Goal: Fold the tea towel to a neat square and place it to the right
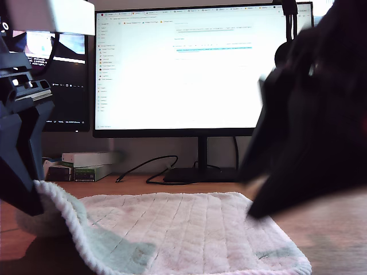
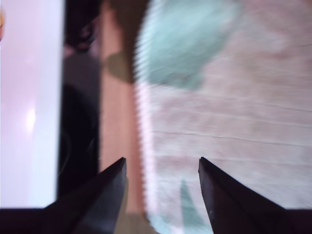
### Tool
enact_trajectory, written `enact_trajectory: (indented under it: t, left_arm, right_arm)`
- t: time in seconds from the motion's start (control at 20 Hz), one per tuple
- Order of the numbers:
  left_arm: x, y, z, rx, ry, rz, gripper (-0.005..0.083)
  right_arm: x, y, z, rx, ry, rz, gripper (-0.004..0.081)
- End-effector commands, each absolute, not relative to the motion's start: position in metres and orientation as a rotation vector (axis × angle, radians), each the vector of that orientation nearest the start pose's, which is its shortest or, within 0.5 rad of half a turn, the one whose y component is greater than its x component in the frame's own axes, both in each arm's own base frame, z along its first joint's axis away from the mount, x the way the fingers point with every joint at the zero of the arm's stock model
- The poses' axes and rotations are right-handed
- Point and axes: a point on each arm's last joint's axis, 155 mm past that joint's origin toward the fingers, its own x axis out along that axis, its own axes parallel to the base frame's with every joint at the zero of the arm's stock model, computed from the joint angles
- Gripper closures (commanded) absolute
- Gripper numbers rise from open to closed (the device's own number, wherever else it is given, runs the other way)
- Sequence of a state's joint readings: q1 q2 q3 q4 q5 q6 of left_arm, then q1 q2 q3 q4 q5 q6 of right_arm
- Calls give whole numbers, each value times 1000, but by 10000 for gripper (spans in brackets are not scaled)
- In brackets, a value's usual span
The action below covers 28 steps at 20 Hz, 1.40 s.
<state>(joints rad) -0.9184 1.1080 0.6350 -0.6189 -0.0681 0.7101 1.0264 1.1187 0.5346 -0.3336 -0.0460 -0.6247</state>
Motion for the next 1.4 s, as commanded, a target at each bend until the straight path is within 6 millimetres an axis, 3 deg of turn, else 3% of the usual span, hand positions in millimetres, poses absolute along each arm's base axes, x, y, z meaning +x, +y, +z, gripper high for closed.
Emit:
enact_trajectory:
  t: [0.0, 0.5, 1.05, 1.35]
  left_arm:
    - [180, -208, 73, 1110, 664, -1088, 797]
    - [218, -213, 121, 1025, 586, -993, 797]
    - [220, -207, 120, 1017, 613, -984, 797]
    - [219, -207, 120, 1018, 614, -984, 797]
  right_arm:
    - [140, 259, 48, -985, 535, 1274, 341]
    - [153, 258, 39, -1025, 545, 1212, 341]
    - [179, 239, 7, -1086, 660, 1088, 352]
    - [185, 231, 6, -1104, 675, 1065, 512]
